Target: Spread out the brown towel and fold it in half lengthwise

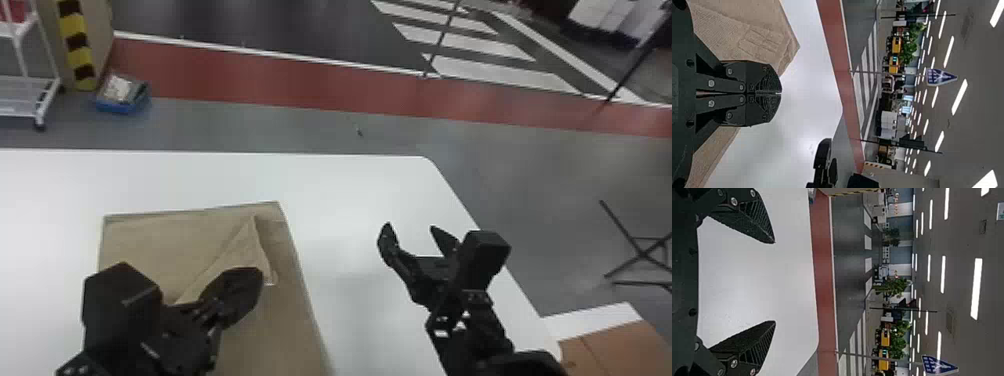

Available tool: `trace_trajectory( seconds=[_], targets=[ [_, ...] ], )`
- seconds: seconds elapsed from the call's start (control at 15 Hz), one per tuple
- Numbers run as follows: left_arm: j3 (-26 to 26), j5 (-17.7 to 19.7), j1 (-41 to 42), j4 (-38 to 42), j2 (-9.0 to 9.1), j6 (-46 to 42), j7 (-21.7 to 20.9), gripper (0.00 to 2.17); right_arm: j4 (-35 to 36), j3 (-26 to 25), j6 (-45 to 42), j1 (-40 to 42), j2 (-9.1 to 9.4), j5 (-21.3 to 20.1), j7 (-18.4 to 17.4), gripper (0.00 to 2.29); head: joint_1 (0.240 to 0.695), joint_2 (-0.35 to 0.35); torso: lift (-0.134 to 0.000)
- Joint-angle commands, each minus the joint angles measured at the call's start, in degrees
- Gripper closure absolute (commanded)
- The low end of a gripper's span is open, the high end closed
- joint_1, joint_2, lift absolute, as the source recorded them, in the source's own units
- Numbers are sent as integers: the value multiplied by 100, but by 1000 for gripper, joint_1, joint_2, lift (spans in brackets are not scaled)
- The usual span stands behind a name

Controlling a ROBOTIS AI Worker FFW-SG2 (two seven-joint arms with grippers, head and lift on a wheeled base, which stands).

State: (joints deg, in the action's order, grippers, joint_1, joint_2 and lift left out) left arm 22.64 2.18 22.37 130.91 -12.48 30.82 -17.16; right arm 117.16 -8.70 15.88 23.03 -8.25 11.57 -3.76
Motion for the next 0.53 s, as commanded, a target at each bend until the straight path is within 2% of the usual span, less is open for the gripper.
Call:
trace_trajectory(
  seconds=[0.0, 0.2, 0.33, 0.47],
  targets=[
    [179, -51, 4, -22, -62, -9, 37, 1335, 0, -9, -10, -9, 7, 4, -2, 167, 695, -350, -125],
    [338, -77, 21, -13, -149, 8, 29, 1318, 0, -44, -10, -9, 7, 4, -2, 167, 695, -350, -125],
    [364, -77, 57, 31, -167, 8, 72, 63, -9, -44, -10, -9, 7, 4, -2, 167, 695, -350, -125],
    [364, -60, 74, 75, -167, 8, 125, -2, -27, -35, -10, -9, 7, 4, -2, 167, 695, -350, -125]
  ],
)
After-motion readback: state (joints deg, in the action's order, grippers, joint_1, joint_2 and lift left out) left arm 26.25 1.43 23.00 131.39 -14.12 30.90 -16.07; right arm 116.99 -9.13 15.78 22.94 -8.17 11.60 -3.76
